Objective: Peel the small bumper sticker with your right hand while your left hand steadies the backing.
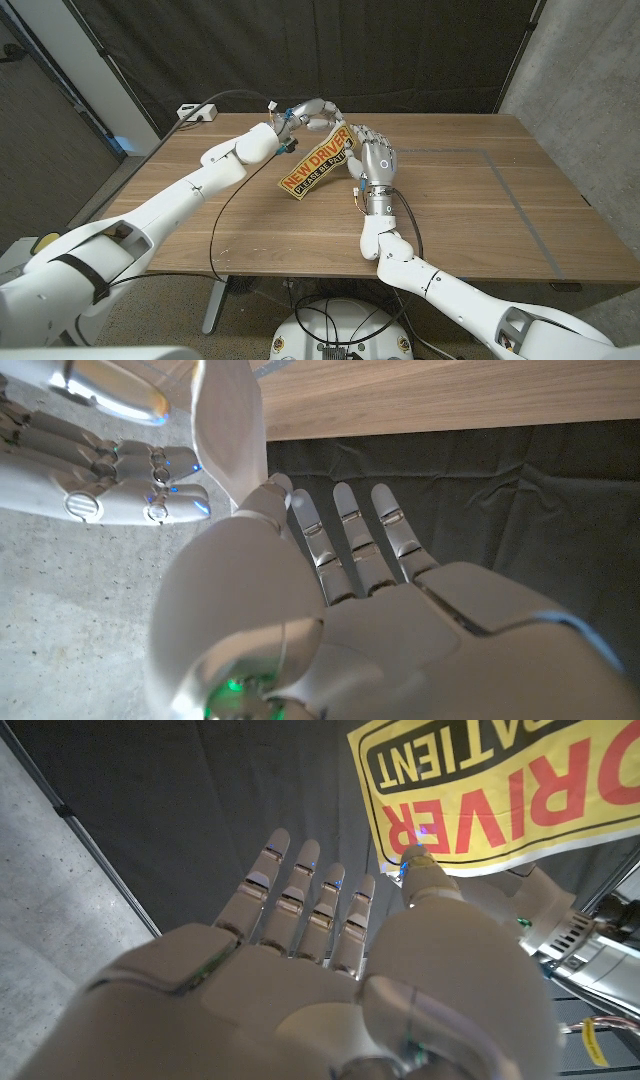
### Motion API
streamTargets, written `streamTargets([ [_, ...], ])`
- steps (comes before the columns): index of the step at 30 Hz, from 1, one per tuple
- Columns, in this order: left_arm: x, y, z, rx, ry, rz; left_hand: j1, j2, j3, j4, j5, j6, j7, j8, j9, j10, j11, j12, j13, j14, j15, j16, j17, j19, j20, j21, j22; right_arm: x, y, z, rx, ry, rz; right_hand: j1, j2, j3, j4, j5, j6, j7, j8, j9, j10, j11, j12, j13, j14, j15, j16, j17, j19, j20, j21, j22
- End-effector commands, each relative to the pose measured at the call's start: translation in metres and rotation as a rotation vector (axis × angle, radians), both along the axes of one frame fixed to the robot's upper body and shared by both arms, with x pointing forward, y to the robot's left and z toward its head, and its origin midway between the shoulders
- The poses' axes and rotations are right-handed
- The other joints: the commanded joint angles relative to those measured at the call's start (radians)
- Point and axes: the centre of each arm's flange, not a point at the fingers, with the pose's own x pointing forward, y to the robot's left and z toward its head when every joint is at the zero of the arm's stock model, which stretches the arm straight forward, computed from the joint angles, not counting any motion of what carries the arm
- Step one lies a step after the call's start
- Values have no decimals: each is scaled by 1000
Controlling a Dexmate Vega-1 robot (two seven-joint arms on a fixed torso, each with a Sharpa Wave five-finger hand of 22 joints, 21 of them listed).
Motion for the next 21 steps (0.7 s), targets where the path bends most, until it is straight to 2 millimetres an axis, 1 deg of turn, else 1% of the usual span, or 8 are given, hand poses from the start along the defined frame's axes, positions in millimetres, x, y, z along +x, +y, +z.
streamTargets([
  [1, -3, -20, 0, 94, 7, 19, -1, -3, -5, 0, 12, -7, 0, 9, 10, -7, 0, 4, 6, -2, -106, -5, 6, -8, 1, 7, -1, 0, -2, -1, -25, -32, -46, 3, -7, 7, 4, 7, -23, 9, -5, 3, -7, -8, 0, 3, -7, -147, -7, 0, 6, -6, 7, 2],
  [5, 0, -29, 0, 120, 27, 10, 0, -5, -7, 0, 19, -6, 1, 15, 17, -8, -2, 6, 10, -4, -105, -10, 8, -10, 1, 9, -2, -1, -5, 0, -33, -48, -59, 5, -7, 10, 5, 9, -31, -2, -4, 3, -8, -8, 0, 3, -4, -148, -6, 0, 5, -5, 7, 2],
  [6, 1, -32, 0, 127, 30, 6, 0, -5, -8, 0, 20, -7, 0, 16, 18, -8, 0, 6, 11, -4, -106, -11, 9, -10, 1, 9, -2, 0, -5, 0, -38, -49, -56, 7, -7, 11, 4, 10, -30, -9, -2, 3, -9, -8, 1, 3, -3, -148, -6, 0, 5, -5, 7, 2],
  [8, 1, -37, -1, 139, 33, 0, 0, -6, -9, 0, 23, -5, -2, 19, 21, -9, -1, 6, 12, -8, -105, -14, 10, -11, 1, 10, -2, 0, -7, 0, -38, -53, -61, 7, -7, 12, 4, 11, -31, -11, -2, 3, -8, -8, 1, 4, 0, -149, -5, 1, 5, -4, 7, 2],
  [10, 1, -41, -1, 149, 35, -9, 0, -7, -11, 1, 25, -6, 0, 21, 23, -9, -1, 7, 14, -8, -105, -16, 10, -11, 2, 11, -3, 0, -8, 0, -44, -56, -64, 11, -6, 12, 5, 12, -24, -22, 4, 2, -5, -9, 4, 4, 4, -153, 1, 5, 4, -3, 7, 2],
  [16, -1, -47, 0, 147, 31, -21, 1, -8, -14, 2, 32, -10, -2, 25, 30, -8, 0, 9, 18, -7, -106, -20, 13, -13, -1, 14, -4, 1, -8, 2, -79, -64, -75, 13, -5, 13, 6, 13, -12, -30, 10, 2, -1, -11, 6, 5, 9, -155, 5, 9, 4, -2, 6, 2],
  [18, -1, -48, 0, 146, 36, -29, 0, -8, -16, 2, 36, -11, -1, 28, 34, -10, 0, 9, 20, -7, -105, -22, 15, -15, -1, 15, -4, 1, -7, 3, -88, -58, -85, 17, -1, 12, 8, 14, 4, -36, 17, 2, 10, -13, 12, 5, 17, -160, 15, 18, 3, -3, 6, 2],
  [21, -3, -50, -2, 150, 40, -34, 1, -8, -17, 3, 40, -12, 1, 30, 38, -10, -1, 10, 23, -9, -106, -25, 16, -17, -1, 16, -5, 3, -6, 4, -91, -70, -89, 28, 10, 9, 10, 16, 39, -38, 30, 1, 19, -18, 17, 7, 33, -165, 38, 40, 2, -5, 6, 2],
])
